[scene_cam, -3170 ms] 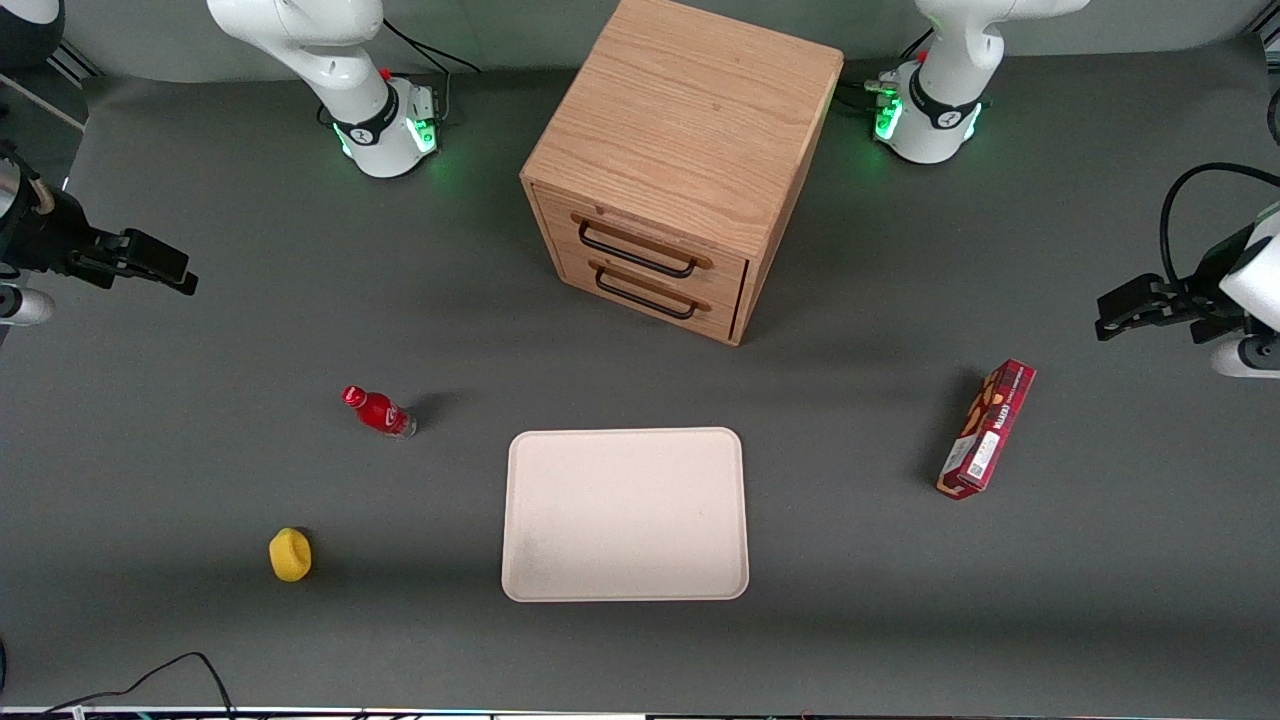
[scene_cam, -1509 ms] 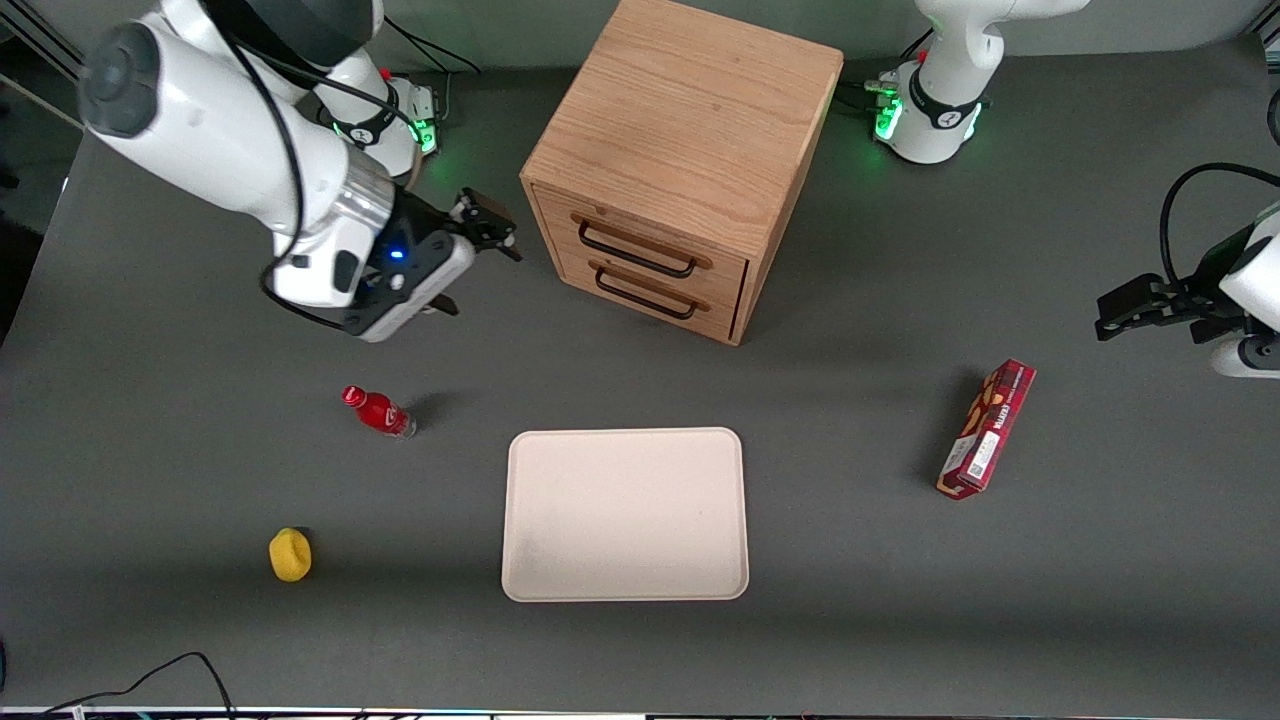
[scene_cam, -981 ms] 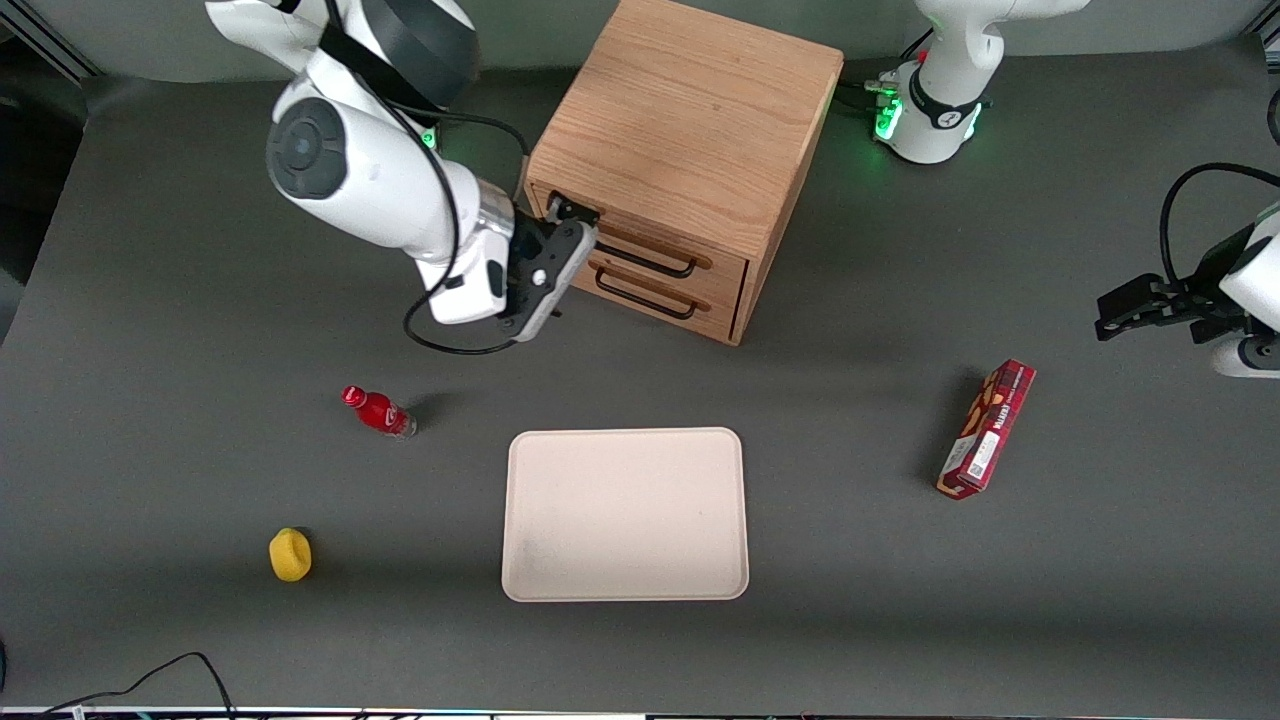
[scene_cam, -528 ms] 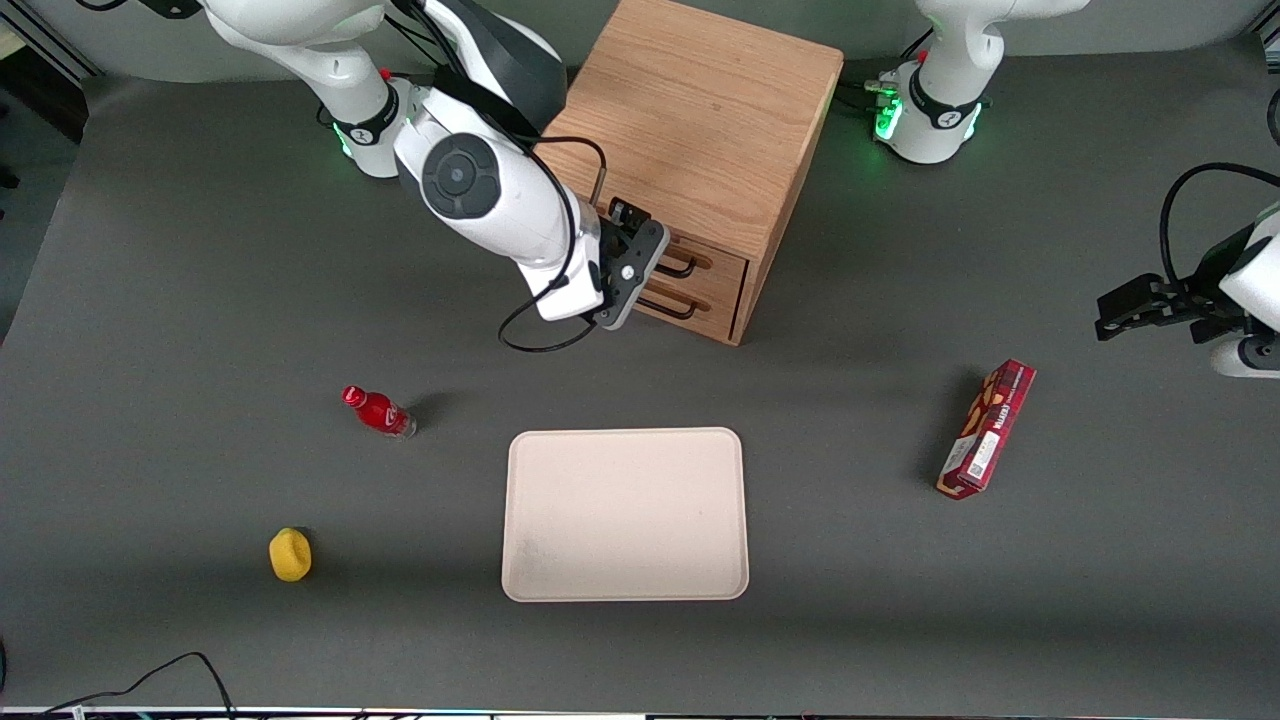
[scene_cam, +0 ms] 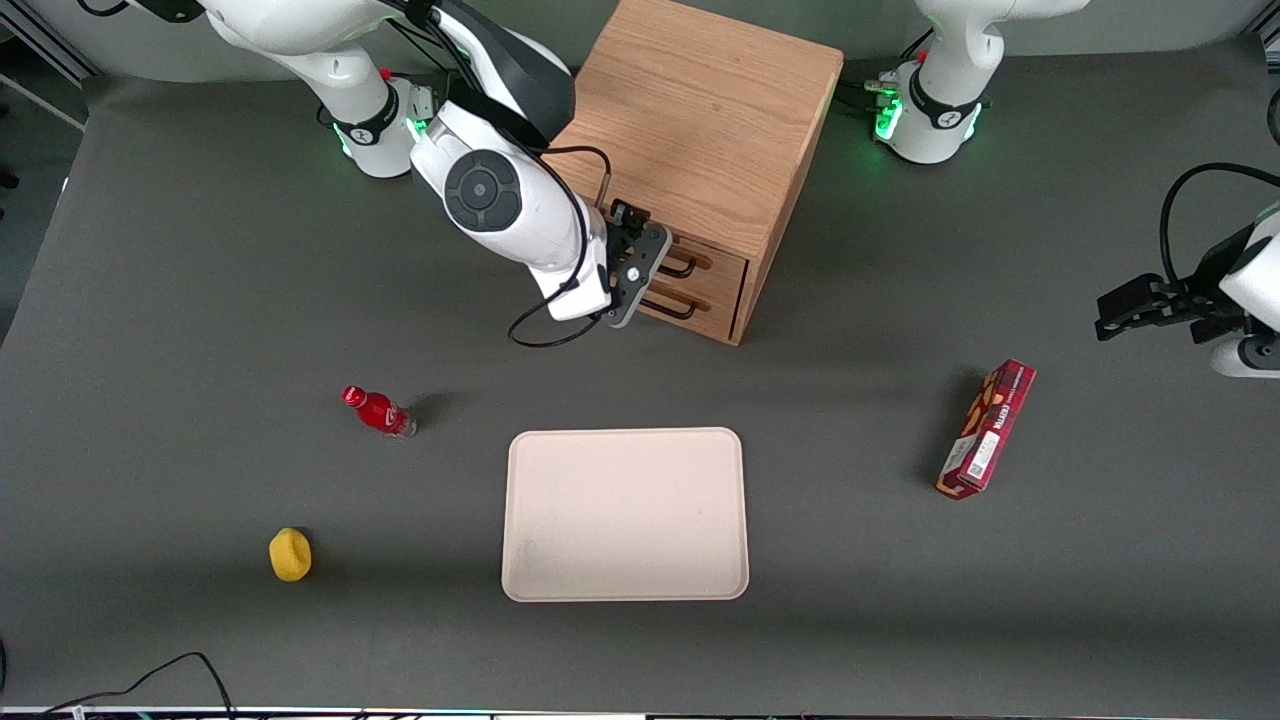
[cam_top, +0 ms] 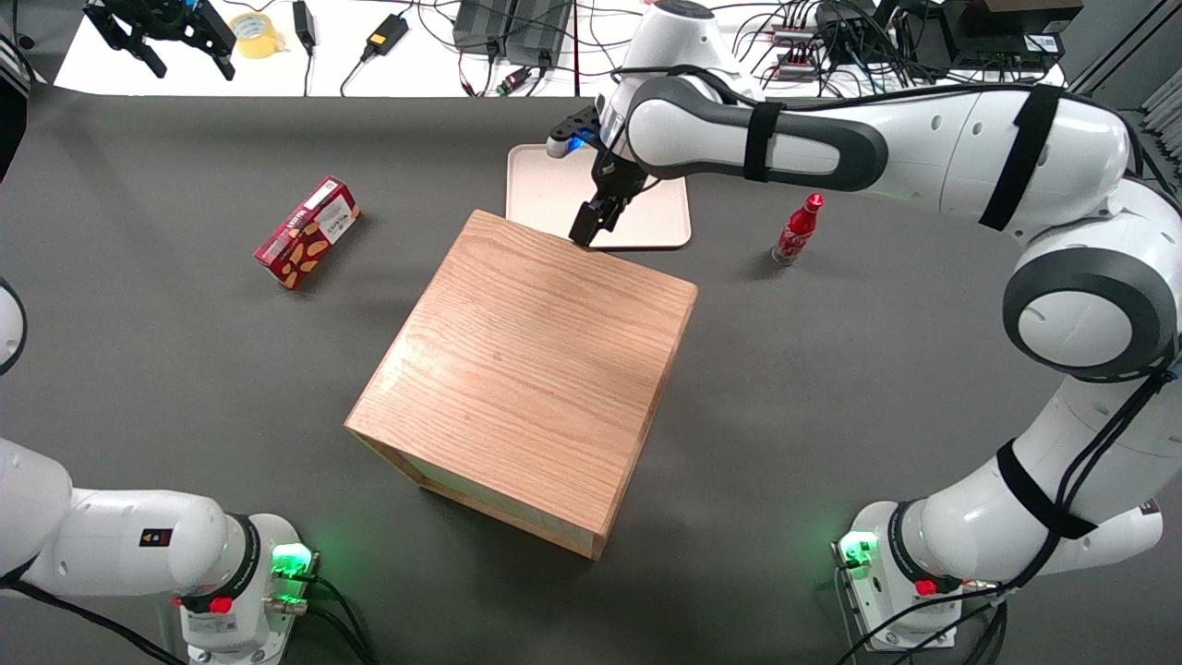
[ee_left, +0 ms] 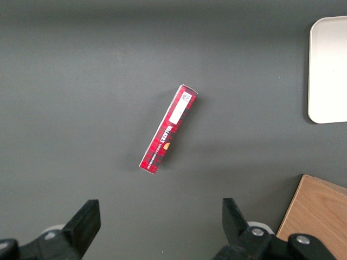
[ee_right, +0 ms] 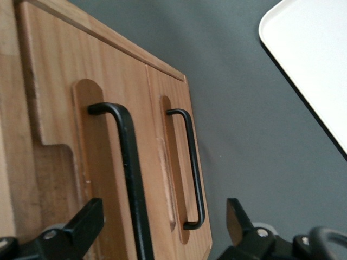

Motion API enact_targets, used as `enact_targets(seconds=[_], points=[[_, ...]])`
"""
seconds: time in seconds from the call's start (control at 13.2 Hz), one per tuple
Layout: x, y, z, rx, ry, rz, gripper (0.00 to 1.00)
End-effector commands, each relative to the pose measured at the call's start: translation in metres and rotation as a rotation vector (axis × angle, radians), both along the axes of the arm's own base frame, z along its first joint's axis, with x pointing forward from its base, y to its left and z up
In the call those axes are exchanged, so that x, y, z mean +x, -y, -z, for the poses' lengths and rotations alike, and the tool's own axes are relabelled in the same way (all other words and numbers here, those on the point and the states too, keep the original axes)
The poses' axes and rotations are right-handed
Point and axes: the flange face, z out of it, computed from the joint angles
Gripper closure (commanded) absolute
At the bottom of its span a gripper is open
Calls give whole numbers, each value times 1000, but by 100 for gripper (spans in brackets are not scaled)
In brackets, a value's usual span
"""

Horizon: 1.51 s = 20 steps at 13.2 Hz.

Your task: Open upper drawer

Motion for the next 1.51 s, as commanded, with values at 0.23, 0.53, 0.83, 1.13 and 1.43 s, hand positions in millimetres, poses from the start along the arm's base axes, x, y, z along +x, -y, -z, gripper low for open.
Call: enact_targets(seconds=[0.23,0.53,0.83,1.13,1.43], points=[[4,11,6,-20,2,9,0],[3,9,13,-21,-7,5,0],[15,16,22,-15,44,-43,0],[25,20,27,-5,54,-44,0],[39,33,30,-14,102,-55,0]])
